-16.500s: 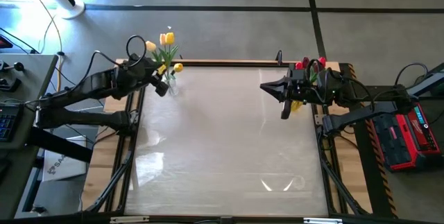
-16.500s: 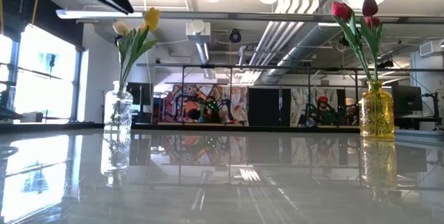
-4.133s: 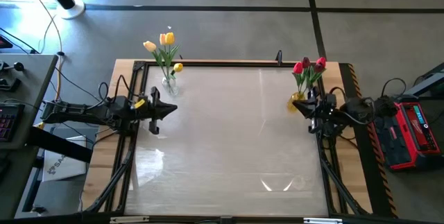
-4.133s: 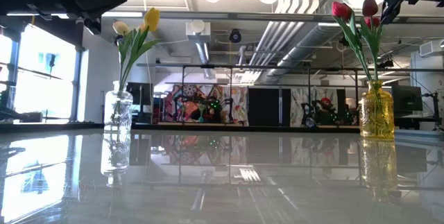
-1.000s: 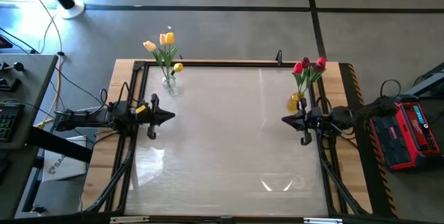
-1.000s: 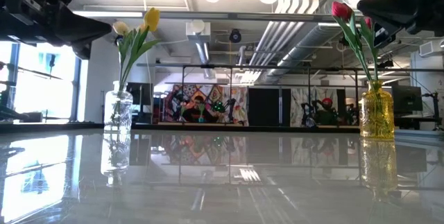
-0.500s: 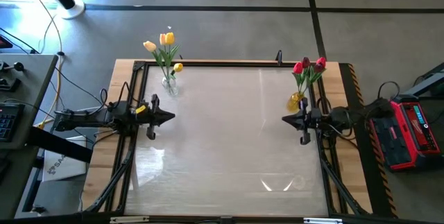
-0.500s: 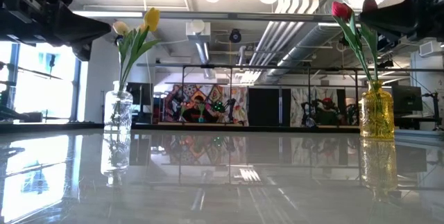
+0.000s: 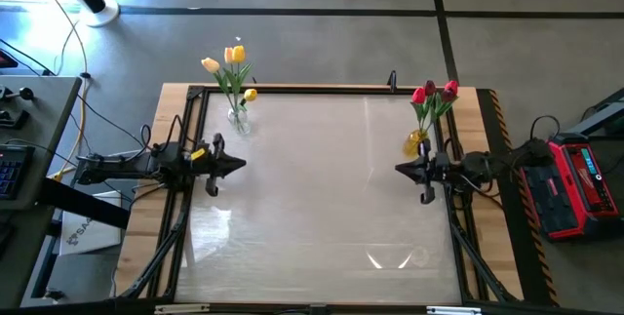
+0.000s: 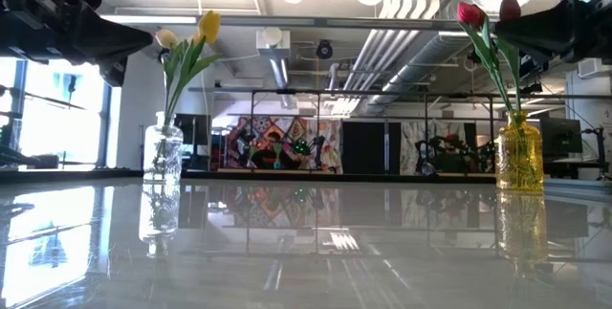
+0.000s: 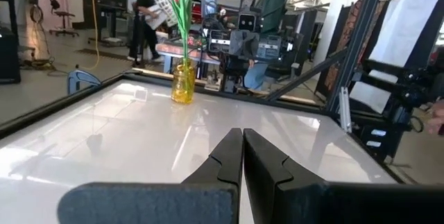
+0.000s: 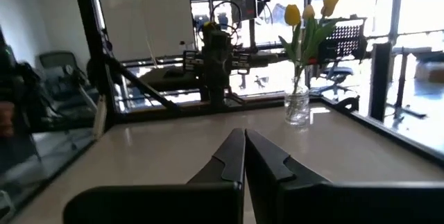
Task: Sort flowers into vase by color
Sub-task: Return to Home Position
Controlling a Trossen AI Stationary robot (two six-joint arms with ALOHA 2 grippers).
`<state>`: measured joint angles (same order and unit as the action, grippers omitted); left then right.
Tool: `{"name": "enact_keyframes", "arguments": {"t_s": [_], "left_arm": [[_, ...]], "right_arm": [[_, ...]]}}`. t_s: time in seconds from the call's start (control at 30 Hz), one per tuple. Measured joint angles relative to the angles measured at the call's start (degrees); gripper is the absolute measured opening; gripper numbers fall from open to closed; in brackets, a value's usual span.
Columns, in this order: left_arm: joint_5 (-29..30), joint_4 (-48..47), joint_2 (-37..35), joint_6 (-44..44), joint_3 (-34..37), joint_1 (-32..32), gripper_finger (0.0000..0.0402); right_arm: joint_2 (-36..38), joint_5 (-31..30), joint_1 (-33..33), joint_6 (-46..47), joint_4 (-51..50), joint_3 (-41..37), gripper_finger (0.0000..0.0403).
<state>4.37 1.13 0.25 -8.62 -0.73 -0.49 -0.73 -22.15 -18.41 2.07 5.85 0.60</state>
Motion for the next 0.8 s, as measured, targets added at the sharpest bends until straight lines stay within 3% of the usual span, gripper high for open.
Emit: {"name": "enact_keyframes", "arguments": {"t_s": [0.33,0.8], "left_arm": [[-2.68,-0.53,1.32,0.00,0.04,0.00,0.0000],[-2.46,-0.46,1.44,-0.07,0.04,-0.04,0.0000]], "right_arm": [[0.04,1.22,-0.02,8.41,-0.04,-0.02,0.0000],[0.02,3.46,-0.02,0.17,2.71,-0.04,0.0000]]}}
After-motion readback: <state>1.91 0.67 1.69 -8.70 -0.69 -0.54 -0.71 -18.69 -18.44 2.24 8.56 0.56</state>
